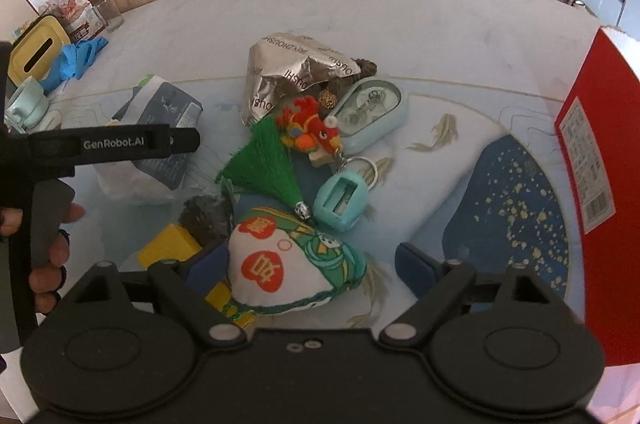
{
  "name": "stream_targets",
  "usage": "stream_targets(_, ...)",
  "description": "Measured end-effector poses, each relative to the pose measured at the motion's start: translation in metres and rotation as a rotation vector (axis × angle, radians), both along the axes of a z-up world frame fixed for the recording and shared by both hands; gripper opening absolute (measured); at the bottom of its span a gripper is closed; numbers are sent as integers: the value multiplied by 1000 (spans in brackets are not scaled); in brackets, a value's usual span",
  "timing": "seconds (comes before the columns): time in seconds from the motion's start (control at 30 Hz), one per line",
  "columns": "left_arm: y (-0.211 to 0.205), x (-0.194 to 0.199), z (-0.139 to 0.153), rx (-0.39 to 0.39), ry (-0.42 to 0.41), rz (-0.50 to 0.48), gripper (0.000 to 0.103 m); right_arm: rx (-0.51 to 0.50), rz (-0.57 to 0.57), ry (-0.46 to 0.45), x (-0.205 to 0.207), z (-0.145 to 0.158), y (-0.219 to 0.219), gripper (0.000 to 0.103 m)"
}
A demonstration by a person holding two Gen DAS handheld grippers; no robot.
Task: Organize objects
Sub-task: 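Grasp the printed white plastic bag with left tool while right grasps egg-shaped plush, then carry both items into the red box while right tool releases the egg plush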
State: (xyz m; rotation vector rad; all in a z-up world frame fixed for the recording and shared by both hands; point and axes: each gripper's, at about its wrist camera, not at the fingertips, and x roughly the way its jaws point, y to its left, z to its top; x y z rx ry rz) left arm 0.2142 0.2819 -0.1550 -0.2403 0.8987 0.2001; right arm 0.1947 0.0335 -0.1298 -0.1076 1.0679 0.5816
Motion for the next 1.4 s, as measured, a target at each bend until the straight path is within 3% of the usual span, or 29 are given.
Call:
stream_targets(0.13,1,-2,-4,-13,8,-9,93,14,5,22,1,-1,0,81)
stream_targets(0.23,-1,-2,-3,-11,0,-27,81,32,7,35,1,-2,-1,76)
stream_targets(0.3,-3,-4,-2,-4,-3,-34,68,40,11,41,0,-1,-1,73)
stream_targets(0.6,-11,-9,6,16,-22,-55,47,48,8,18,-2,4,-4,64)
stream_targets(0.8,-18,-17,22,25,-43,-53,43,78,-1,-11,-6,15,-11,60)
stream_targets(1.4,-63,-55,86,16,-59,-106,43,183,-30,-97,-21,74,-60,60)
